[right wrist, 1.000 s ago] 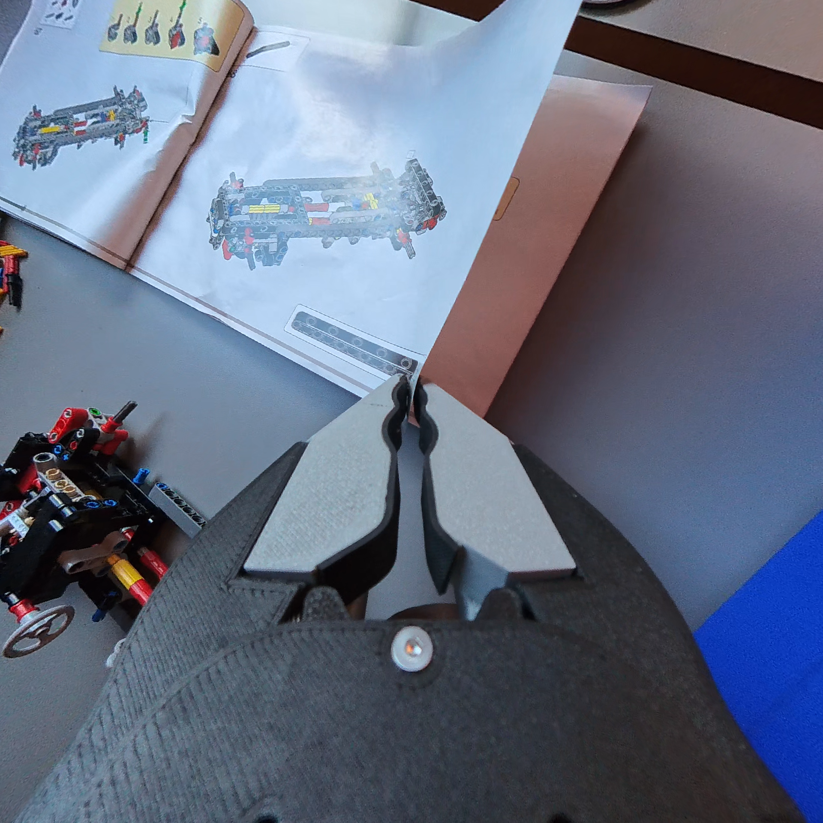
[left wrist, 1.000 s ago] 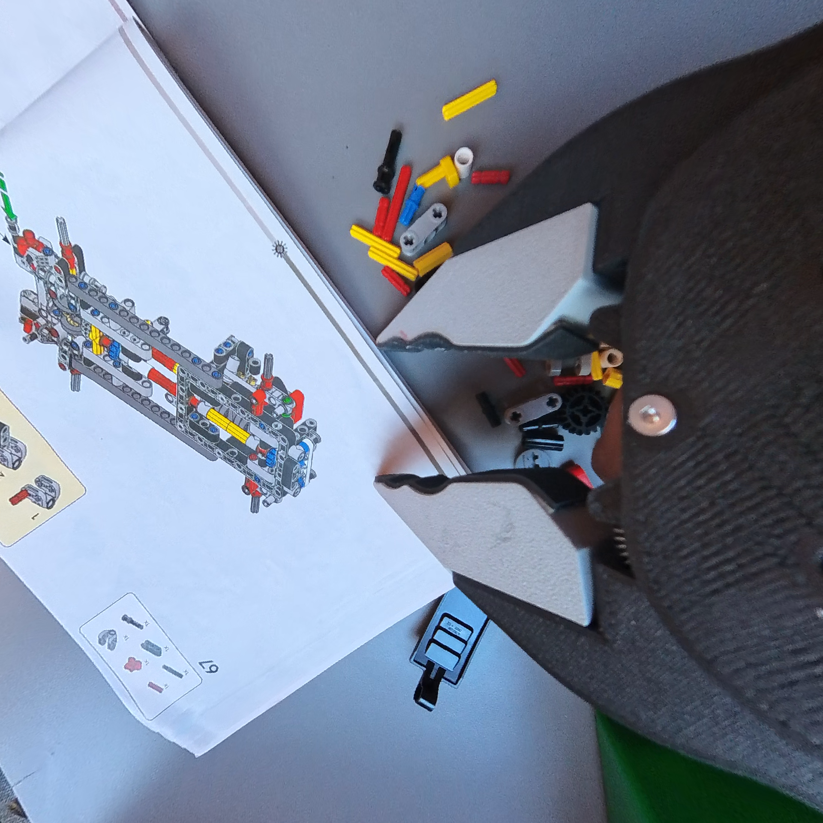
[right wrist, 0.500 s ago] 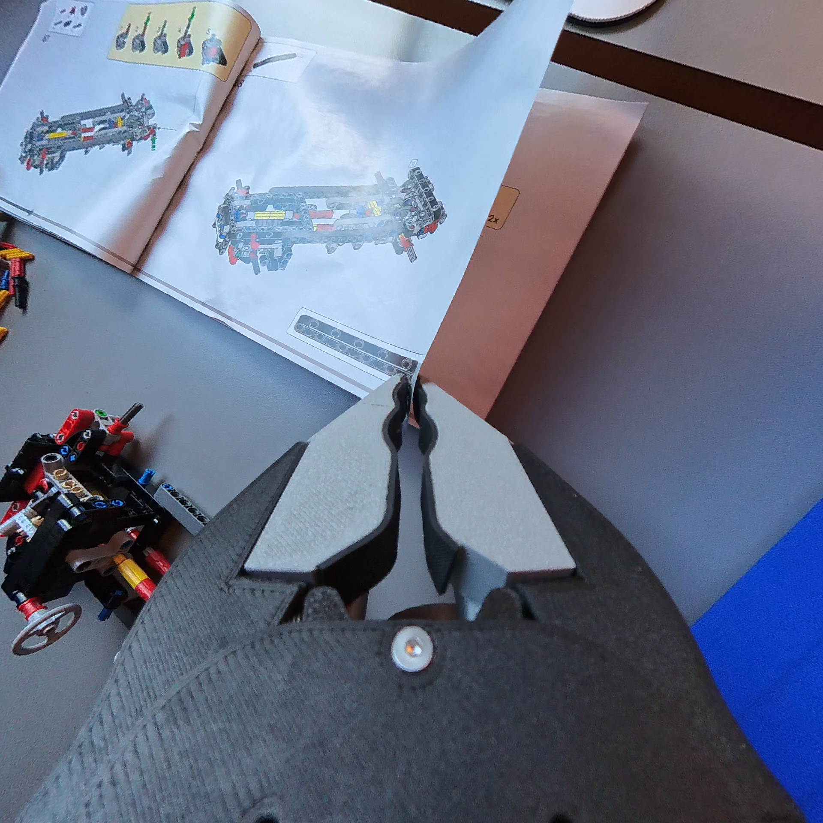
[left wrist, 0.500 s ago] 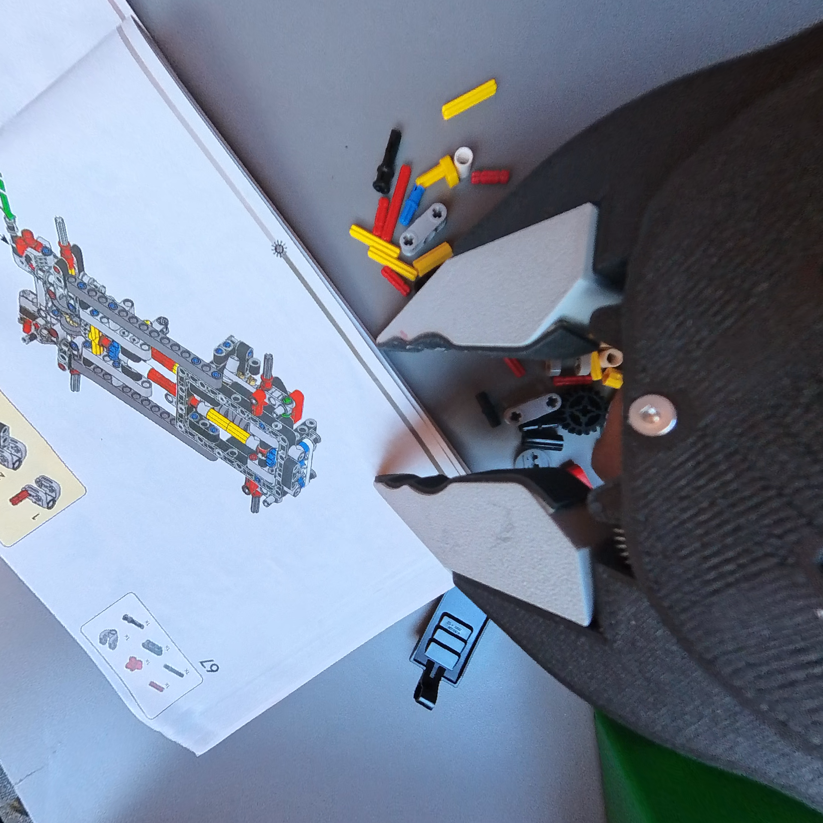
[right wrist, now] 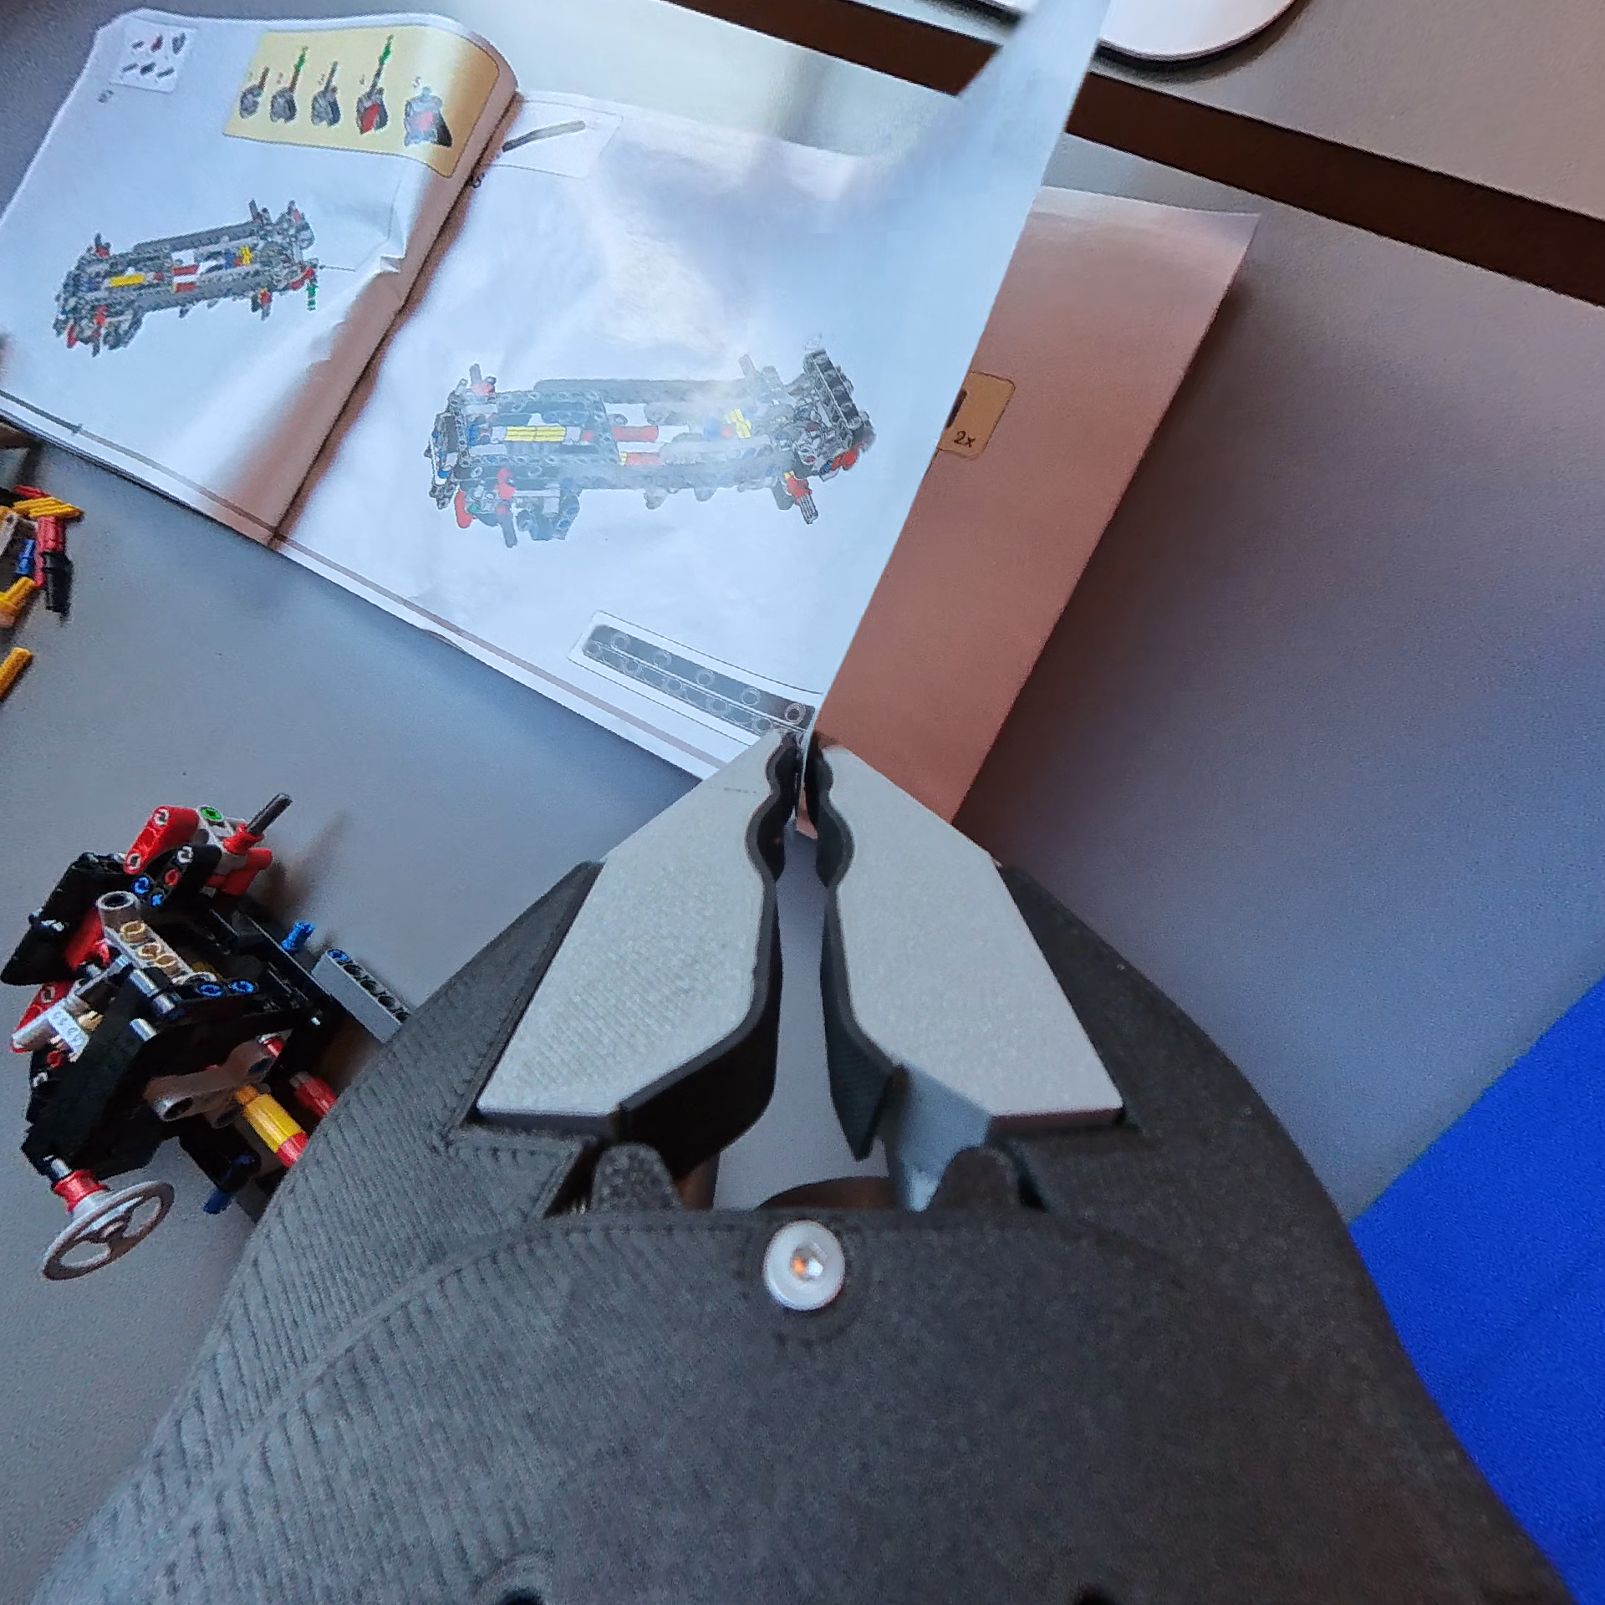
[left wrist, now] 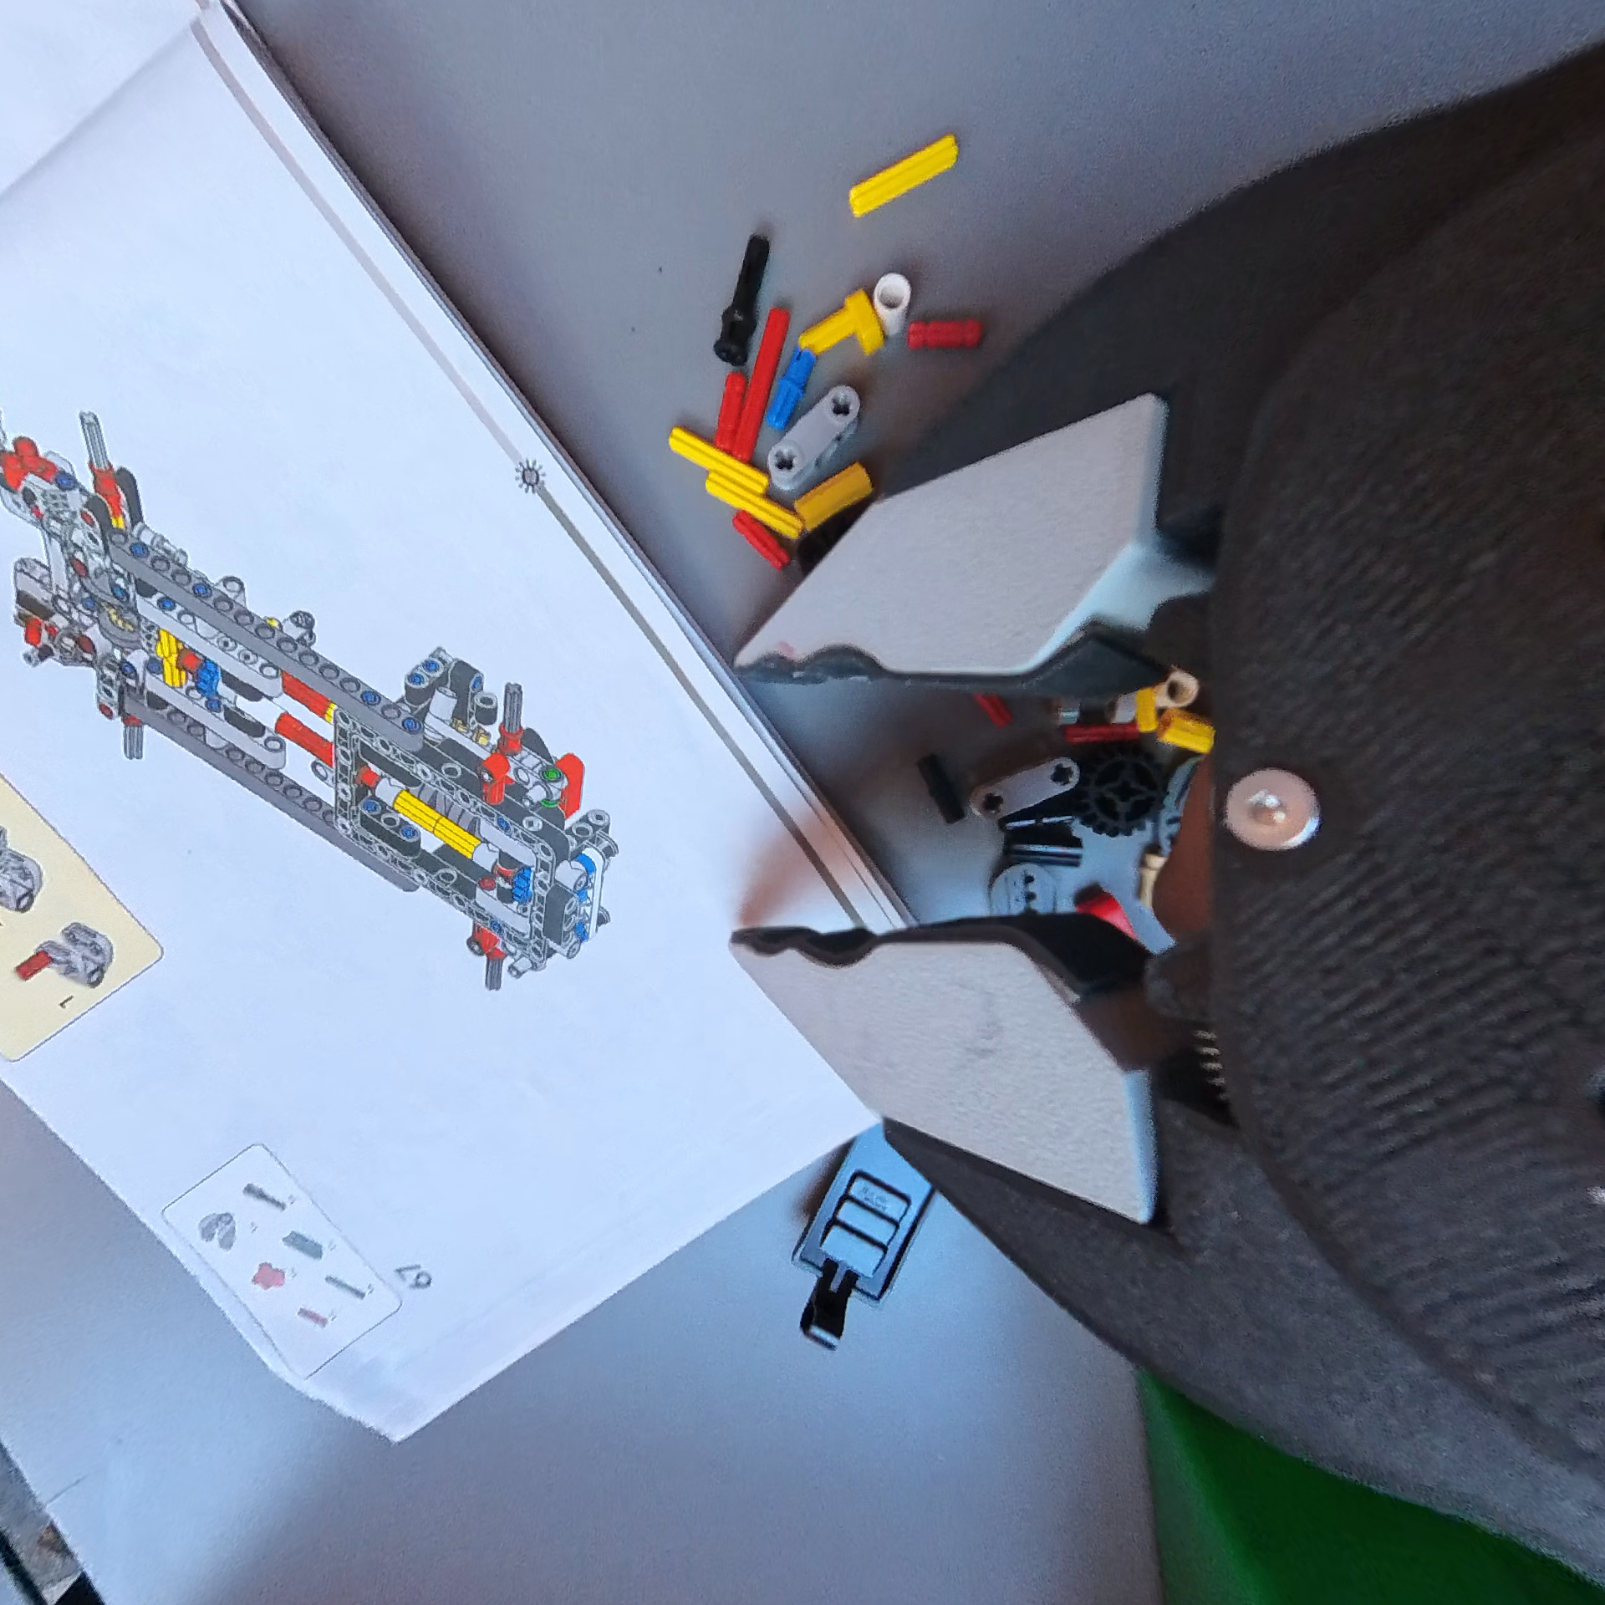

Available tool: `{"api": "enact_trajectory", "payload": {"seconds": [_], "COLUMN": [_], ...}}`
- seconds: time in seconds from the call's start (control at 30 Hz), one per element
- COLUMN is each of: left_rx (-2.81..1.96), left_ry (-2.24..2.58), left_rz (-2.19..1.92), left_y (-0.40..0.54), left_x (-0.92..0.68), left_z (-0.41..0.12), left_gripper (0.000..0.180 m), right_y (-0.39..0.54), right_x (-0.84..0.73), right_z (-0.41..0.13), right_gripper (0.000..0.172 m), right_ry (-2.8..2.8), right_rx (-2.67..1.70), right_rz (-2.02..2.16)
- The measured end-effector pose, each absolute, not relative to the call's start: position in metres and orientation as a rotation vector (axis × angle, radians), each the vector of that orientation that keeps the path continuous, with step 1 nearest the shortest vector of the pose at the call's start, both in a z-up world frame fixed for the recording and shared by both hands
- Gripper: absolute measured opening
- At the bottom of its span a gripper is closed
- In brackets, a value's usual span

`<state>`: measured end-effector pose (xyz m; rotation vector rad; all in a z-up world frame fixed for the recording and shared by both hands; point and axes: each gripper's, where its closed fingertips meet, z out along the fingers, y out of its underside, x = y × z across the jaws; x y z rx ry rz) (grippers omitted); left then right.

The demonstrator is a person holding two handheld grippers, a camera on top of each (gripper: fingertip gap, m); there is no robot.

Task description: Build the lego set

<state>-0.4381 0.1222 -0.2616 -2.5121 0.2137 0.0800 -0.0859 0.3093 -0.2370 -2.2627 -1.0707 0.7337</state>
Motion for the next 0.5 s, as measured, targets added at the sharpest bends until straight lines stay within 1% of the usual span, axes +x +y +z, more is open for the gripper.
{"api": "enact_trajectory", "payload": {"seconds": [0.17,0.27,0.33,0.4,0.5], "left_rx": [-2.33,-2.147,-2.062,-2.022,-2.054], "left_ry": [0.415,0.647,0.765,0.87,1.052], "left_rz": [0.051,-0.092,-0.229,-0.353,-0.381], "left_y": [0.13,0.129,0.125,0.121,0.112], "left_x": [-0.407,-0.351,-0.306,-0.263,-0.222], "left_z": [-0.228,-0.204,-0.197,-0.202,-0.231], "left_gripper": [0.058,0.059,0.06,0.063,0.07], "right_y": [0.308,0.307,0.305,0.303,0.301], "right_x": [-0.091,-0.094,-0.097,-0.098,-0.098], "right_z": [-0.228,-0.221,-0.217,-0.214,-0.21], "right_gripper": [0.0,0.0,0.0,0.0,0.0], "right_ry": [-1.086,-1.076,-1.061,-1.057,-1.053], "right_rx": [-2.237,-2.221,-2.214,-2.21,-2.205], "right_rz": [0.731,0.749,0.776,0.786,0.778]}}
